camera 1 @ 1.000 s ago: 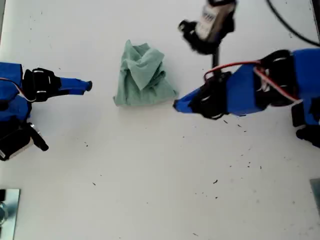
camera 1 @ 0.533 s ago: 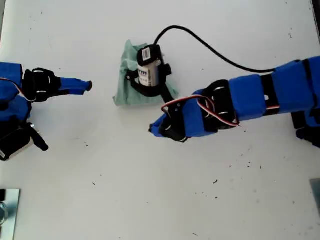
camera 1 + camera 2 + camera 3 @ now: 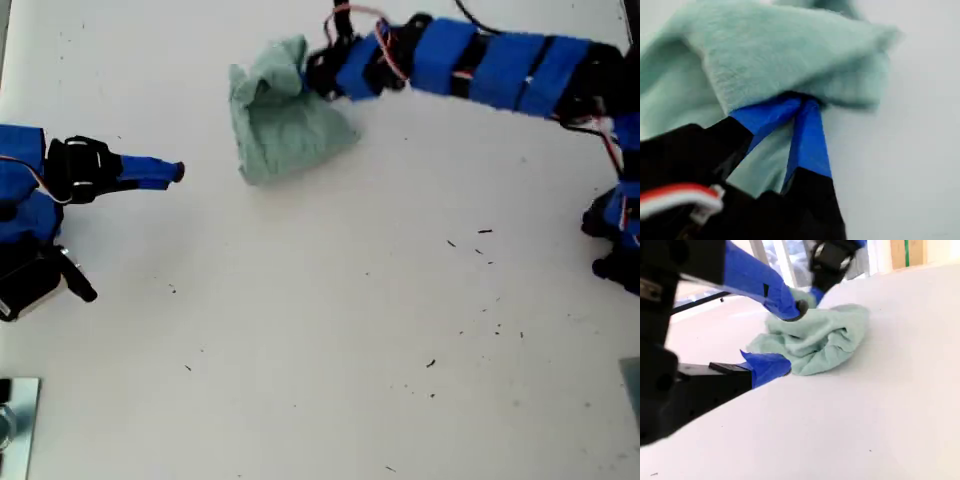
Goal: Fold t shirt
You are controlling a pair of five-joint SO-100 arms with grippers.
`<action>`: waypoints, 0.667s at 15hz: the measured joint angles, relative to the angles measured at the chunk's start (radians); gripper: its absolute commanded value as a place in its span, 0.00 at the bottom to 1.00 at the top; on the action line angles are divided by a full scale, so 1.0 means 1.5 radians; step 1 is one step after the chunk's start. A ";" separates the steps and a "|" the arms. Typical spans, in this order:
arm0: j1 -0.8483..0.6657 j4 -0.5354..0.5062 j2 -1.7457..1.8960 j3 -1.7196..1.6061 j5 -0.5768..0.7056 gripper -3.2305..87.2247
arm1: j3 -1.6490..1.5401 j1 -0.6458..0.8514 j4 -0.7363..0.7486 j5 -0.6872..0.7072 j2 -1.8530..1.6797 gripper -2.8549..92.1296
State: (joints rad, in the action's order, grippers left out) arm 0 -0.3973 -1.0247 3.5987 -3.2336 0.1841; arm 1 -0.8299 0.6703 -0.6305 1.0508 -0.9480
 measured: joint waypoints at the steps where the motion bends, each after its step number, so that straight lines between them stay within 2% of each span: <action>1: 0.000 0.000 0.000 0.000 0.000 0.18 | 0.031 0.089 0.031 -0.019 0.008 0.04; 2: 0.000 0.000 0.000 0.000 0.000 0.18 | 0.034 0.133 0.028 -0.014 -0.049 0.04; 5: 0.000 0.000 0.000 0.000 0.000 0.18 | -0.032 0.122 -0.029 0.012 -0.352 0.04; 8: 0.000 0.000 0.000 0.000 0.000 0.18 | -0.404 0.125 -0.017 0.009 -0.615 0.04; 10: 0.000 0.000 0.000 0.000 0.000 0.18 | -0.717 0.101 -0.011 -0.030 -0.843 0.04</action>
State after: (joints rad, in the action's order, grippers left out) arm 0 -0.3973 -1.0247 3.5987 -3.2336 0.1841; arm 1 -1.9052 0.8222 -0.6473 1.0063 -2.2120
